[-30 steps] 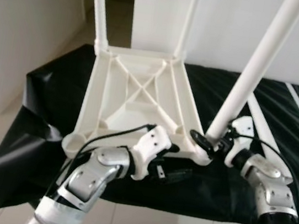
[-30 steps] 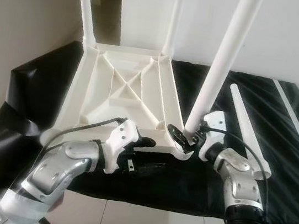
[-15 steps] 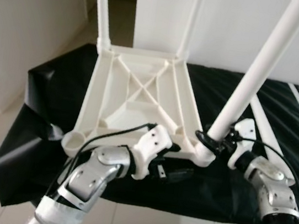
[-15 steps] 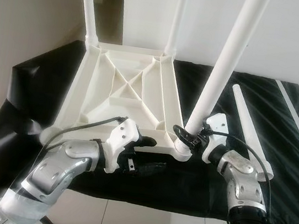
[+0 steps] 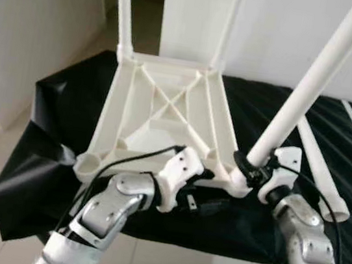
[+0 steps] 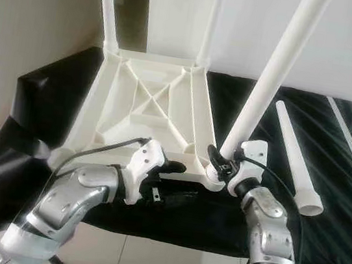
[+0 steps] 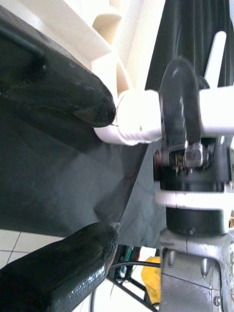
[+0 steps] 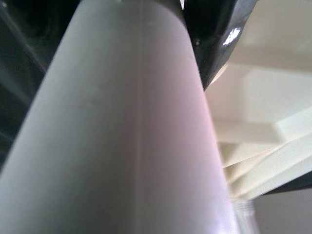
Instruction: Building children table
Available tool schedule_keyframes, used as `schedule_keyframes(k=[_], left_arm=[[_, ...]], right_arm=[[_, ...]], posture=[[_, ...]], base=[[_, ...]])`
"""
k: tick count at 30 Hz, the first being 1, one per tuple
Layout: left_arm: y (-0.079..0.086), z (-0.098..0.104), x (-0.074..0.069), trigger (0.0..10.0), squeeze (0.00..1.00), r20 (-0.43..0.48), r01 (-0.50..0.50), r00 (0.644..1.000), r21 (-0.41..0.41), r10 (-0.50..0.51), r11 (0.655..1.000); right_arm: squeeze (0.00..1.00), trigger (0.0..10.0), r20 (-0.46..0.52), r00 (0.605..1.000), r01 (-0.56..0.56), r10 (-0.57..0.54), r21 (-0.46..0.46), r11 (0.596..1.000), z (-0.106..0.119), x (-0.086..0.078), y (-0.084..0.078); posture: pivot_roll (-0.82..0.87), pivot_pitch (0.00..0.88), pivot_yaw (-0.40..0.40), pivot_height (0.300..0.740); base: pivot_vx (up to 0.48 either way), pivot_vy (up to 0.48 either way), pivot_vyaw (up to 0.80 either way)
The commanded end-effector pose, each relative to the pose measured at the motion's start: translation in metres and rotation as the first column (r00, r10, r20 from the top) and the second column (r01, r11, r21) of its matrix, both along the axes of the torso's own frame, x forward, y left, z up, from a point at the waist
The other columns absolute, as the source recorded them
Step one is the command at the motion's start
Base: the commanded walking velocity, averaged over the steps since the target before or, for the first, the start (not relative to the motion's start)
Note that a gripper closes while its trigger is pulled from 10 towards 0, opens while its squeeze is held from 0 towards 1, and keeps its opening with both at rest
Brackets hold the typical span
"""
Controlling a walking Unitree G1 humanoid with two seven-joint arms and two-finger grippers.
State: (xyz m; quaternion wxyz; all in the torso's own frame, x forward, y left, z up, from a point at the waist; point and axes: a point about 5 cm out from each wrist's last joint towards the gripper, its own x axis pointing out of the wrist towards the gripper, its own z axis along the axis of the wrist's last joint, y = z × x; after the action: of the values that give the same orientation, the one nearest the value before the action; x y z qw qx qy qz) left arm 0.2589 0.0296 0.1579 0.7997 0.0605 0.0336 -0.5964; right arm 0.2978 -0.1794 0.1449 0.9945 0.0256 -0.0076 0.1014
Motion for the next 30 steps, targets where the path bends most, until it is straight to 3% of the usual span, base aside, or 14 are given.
schedule_keyframes(k=[1,2,4,6,13,23,24,30], left_arm=[[-0.002,-0.001,-0.003,10.0,0.00,-0.011,-0.008,1.000,-0.007,0.008,1.000],[-0.002,-0.001,-0.003,10.0,0.00,-0.011,-0.008,1.000,-0.007,0.008,1.000],[-0.003,-0.001,-0.003,10.0,0.00,-0.021,-0.007,1.000,-0.018,0.007,1.000],[-0.004,0.000,-0.004,10.0,0.00,-0.022,-0.007,1.000,-0.023,0.007,1.000],[-0.001,0.000,-0.005,10.0,0.00,-0.022,-0.011,1.000,-0.020,0.011,1.000],[0.004,0.000,-0.005,10.0,0.00,-0.033,-0.034,0.999,-0.023,0.033,0.999],[0.004,0.000,-0.005,10.0,0.00,-0.031,-0.030,0.999,-0.023,0.030,0.999],[0.003,0.001,-0.005,10.0,0.00,-0.026,-0.024,0.999,-0.028,0.023,0.999]], right_arm=[[0.00,10.0,-0.083,0.975,0.211,-0.207,0.044,0.976,-0.011,-0.003,-0.002],[0.00,10.0,-0.083,0.975,0.211,-0.207,0.044,0.976,-0.011,-0.003,-0.002],[0.00,10.0,-0.120,0.914,0.392,-0.388,0.016,0.920,-0.017,-0.006,0.005],[0.00,10.0,-0.162,0.882,0.454,-0.443,0.039,0.890,-0.021,-0.005,0.017],[0.00,10.0,-0.168,0.880,0.457,-0.445,0.044,0.888,-0.017,-0.006,0.017],[0.03,10.0,-0.133,0.907,0.410,-0.400,0.054,0.911,-0.008,-0.006,0.033],[1.00,10.0,-0.124,0.908,0.408,-0.399,0.055,0.911,-0.007,-0.006,0.033],[1.00,10.0,-0.091,0.923,0.378,-0.373,0.038,0.925,-0.003,-0.007,0.026]], posture=[[0.03,0.000,-0.069,0.740],[0.03,0.000,-0.069,0.740],[0.04,0.000,-0.069,0.740],[0.05,0.000,-0.072,0.740],[0.06,0.000,-0.071,0.740],[0.07,0.000,-0.075,0.740],[0.07,0.000,-0.075,0.740],[0.07,0.000,-0.067,0.740]], base=[[0.000,0.000,0.00],[0.000,0.000,0.00],[0.000,0.000,0.00],[0.000,0.000,0.00],[0.000,0.000,0.00],[0.000,0.000,0.00],[0.000,0.000,0.00],[0.000,0.000,0.00]])
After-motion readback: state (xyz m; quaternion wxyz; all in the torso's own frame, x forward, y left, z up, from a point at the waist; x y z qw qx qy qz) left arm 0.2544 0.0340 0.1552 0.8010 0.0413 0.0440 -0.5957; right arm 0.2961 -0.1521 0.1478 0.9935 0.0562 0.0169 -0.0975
